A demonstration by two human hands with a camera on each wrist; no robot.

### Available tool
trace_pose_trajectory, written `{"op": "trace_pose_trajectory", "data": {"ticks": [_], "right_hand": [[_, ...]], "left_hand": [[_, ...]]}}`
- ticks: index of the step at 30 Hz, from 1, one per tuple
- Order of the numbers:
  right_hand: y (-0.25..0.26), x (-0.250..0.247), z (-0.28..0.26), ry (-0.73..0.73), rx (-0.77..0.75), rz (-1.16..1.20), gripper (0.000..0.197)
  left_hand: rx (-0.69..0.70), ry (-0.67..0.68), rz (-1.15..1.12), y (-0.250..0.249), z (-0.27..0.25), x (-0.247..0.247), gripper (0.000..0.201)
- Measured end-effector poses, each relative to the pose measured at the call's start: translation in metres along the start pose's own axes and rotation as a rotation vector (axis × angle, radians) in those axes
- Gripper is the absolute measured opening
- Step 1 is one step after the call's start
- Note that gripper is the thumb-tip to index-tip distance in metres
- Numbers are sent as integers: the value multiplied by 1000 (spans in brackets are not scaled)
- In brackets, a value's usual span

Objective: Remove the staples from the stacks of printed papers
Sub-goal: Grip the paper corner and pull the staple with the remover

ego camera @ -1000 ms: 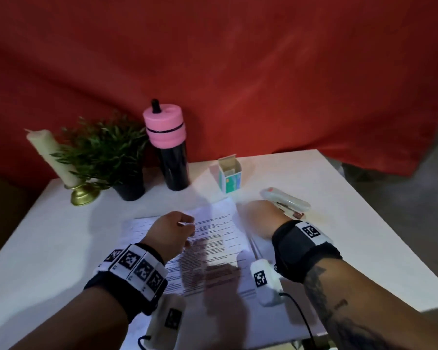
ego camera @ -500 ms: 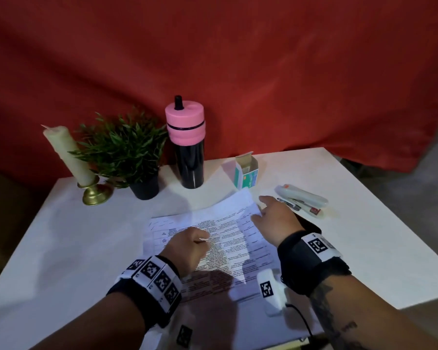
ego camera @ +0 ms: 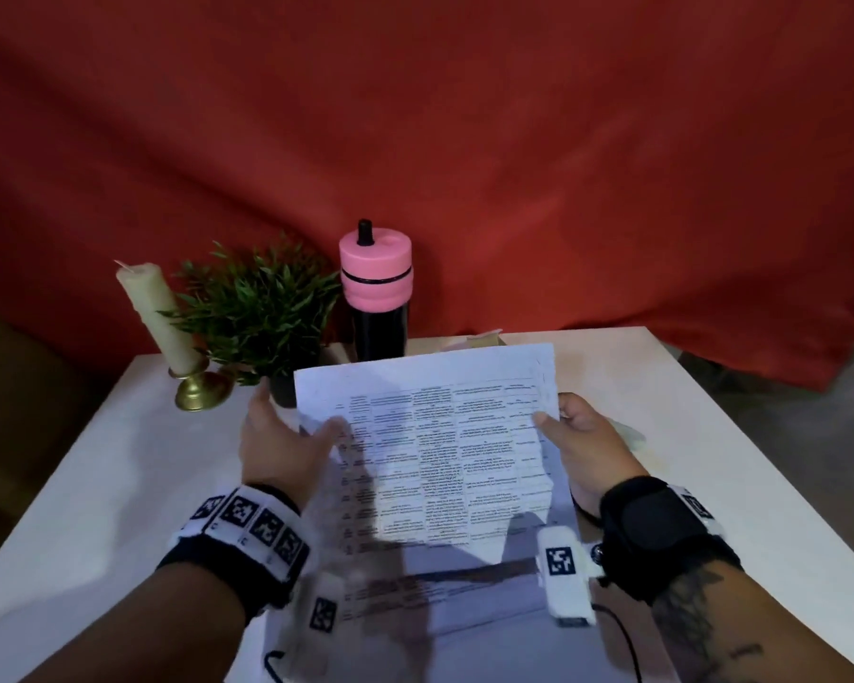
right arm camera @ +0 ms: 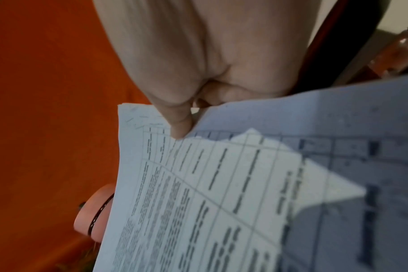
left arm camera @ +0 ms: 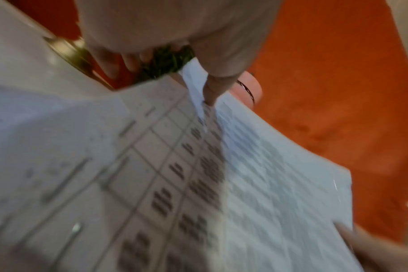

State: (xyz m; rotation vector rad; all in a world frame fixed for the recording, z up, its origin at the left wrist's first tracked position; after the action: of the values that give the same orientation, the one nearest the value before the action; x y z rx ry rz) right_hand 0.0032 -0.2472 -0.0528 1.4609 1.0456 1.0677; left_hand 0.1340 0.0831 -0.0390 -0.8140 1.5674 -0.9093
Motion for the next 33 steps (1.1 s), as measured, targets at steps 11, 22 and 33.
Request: {"op": "trace_pose_trajectory", "data": {"ticks": [11, 22, 33], "right_hand": [[3, -33, 14, 160, 365, -1219, 40], [2, -38, 7, -22, 521, -1109, 23], [137, 51, 17, -54, -214, 74, 22]], "left_hand": [[-16, 296, -421, -11, 1, 26, 12], [39, 241, -173, -31, -9, 22, 14], [226, 230, -49, -100, -35, 25, 10]]}}
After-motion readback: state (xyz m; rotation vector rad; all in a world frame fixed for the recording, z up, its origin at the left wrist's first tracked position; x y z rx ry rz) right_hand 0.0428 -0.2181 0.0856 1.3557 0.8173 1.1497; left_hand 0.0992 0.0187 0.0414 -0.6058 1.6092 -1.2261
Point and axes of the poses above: each hand's wrist, its own z-axis towards the middle knuckle, its own x-axis out of the palm, y = z × x, the point moved 10 cm from there along z, towards the middle knuckle, and after that the axes turned 13 degrees about y, right-handed, at the moved point
